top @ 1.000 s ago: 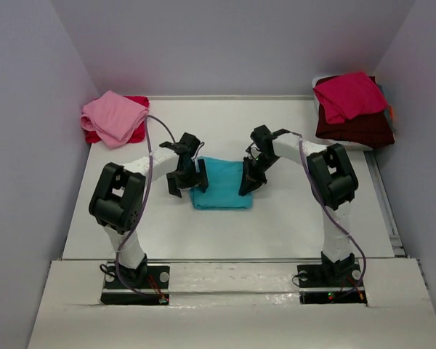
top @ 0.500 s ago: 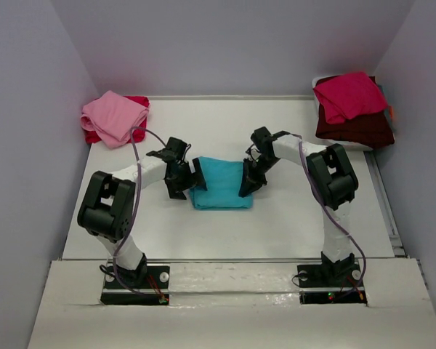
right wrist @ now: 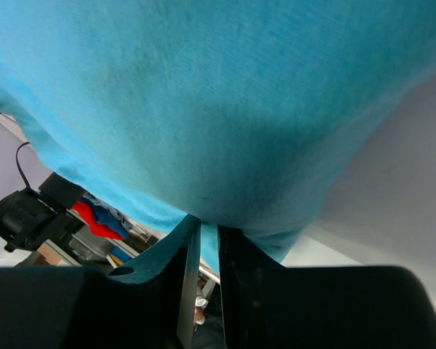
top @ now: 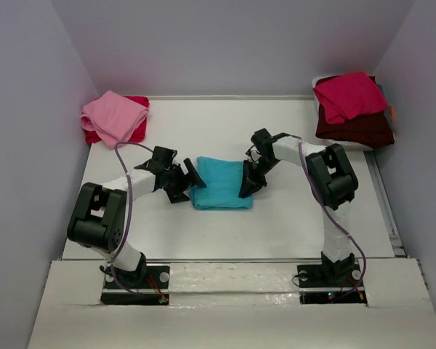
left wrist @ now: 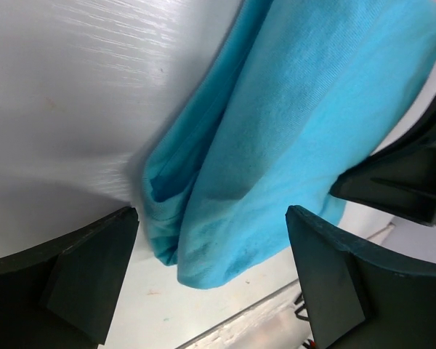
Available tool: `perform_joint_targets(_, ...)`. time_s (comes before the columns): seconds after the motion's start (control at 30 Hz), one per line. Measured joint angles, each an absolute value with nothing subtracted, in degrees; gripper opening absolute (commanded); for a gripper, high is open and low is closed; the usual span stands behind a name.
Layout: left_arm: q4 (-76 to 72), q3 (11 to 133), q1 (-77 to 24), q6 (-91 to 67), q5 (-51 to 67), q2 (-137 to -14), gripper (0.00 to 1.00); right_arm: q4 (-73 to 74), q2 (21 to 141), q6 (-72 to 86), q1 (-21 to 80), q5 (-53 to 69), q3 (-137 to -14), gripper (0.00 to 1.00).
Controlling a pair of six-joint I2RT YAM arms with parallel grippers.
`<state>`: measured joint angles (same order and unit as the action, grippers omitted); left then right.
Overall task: Fold and stack the t-shirts
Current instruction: Put the neatly folded tshirt into the corner of the board with the left arm
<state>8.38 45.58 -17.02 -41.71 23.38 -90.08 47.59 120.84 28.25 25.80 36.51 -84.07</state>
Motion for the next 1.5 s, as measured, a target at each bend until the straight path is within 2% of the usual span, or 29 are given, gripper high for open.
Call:
perform_joint_targets(0.3,-0.3,40.8,-15.1,-44.6,30.3,-89.6,0.99,46.7,120.9,28.2,25.8,37.3,-82.7,0.22)
perform_joint_targets(0.5,-0.3,40.3,-12.9,-44.1,31.5,-89.5,0.99,46.5,121.1,28.0,25.6,37.7,-82.7,0.22)
perform_joint_targets(0.93,5.3,45.0,-11.4,-40.9,30.0,-92.3,0.99,46.3,121.5,28.1,25.5,38.5,-82.7,0.22)
perform_joint_targets(1.27,2.0,49.4,-11.4,-40.7,36.7,-99.0,0.99,46.2,121.7,28.0,25.5,38.9,-82.7,0.22)
perform_joint_targets(1.5,-0.2,53.8,-16.3,-39.8,39.6,-103.6,0.99,46.2,122.5,28.1,25.5,39.3,-82.7,0.22)
